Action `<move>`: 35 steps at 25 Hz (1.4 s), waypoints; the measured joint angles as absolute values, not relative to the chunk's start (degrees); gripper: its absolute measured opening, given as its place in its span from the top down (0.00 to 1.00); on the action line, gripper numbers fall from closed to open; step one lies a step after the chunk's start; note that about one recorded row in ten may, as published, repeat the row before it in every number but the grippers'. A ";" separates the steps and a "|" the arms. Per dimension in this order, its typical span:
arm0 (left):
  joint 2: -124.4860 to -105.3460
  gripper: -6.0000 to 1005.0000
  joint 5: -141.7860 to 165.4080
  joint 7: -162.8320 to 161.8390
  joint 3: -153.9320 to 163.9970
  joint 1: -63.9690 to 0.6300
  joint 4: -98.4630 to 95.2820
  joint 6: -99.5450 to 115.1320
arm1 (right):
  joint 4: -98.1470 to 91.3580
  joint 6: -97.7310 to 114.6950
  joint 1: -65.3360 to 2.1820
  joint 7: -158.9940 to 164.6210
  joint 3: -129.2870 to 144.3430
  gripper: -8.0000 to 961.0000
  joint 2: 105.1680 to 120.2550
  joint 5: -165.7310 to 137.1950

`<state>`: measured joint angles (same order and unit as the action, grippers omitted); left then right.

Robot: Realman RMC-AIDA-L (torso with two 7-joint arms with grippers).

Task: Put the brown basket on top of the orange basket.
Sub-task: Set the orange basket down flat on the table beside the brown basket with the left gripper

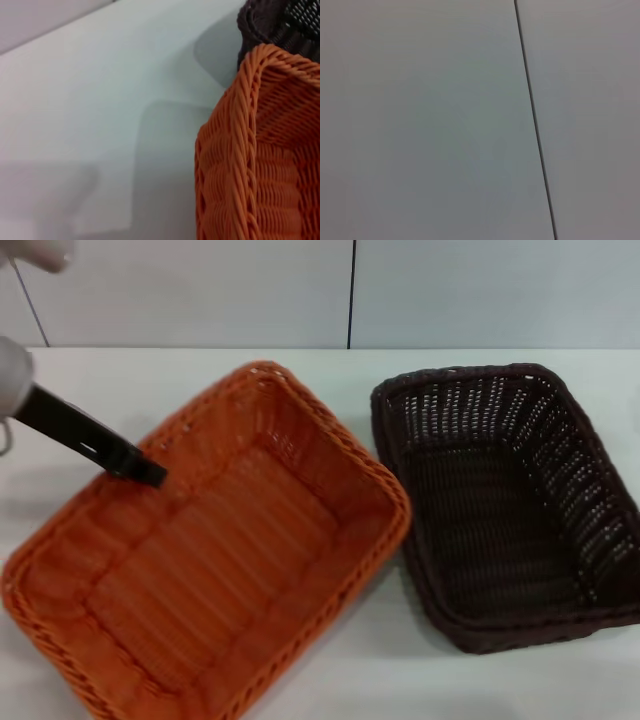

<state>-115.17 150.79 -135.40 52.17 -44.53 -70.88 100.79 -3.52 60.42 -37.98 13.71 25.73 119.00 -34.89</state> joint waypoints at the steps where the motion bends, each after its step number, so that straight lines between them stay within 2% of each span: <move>1: -115.38 0.82 150.77 -135.33 52.62 -44.85 -70.38 100.39 | -3.51 60.42 -37.95 13.71 25.67 0.35 119.00 -34.89; 2: -115.38 0.82 150.77 -135.33 52.62 -44.85 -70.38 100.39 | -3.50 60.42 -37.92 13.71 25.65 0.35 118.99 -34.89; 5: -117.28 0.82 150.67 -133.90 54.18 -46.73 -69.47 99.10 | -3.31 60.42 -37.88 13.71 25.81 0.35 119.00 -34.89; 8: -118.07 0.82 149.13 -133.24 55.69 -48.03 -68.56 98.12 | -3.04 60.41 -37.76 13.71 25.83 0.35 118.99 -34.89; 30: -118.14 0.82 131.91 -129.01 63.32 -50.51 -59.55 89.32 | -2.89 60.37 -36.53 13.71 25.40 0.35 119.09 -34.89; 35: -117.52 0.80 132.33 -128.65 62.39 -50.11 -60.79 91.79 | -2.97 60.38 -36.58 13.71 25.40 0.35 119.04 -34.89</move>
